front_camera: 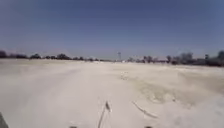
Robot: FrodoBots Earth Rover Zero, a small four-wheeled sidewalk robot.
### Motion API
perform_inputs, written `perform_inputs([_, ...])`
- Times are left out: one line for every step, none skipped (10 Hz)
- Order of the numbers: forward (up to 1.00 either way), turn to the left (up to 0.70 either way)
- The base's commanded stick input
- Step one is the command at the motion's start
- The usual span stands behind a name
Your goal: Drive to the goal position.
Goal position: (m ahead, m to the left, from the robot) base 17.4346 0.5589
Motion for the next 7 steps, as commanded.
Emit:
perform_inputs([0.70, 0.00])
perform_inputs([0.70, 0.00])
perform_inputs([0.70, 0.00])
perform_inputs([0.70, 0.00])
perform_inputs([0.70, 0.00])
perform_inputs([0.70, 0.00])
perform_inputs([0.70, 0.00])
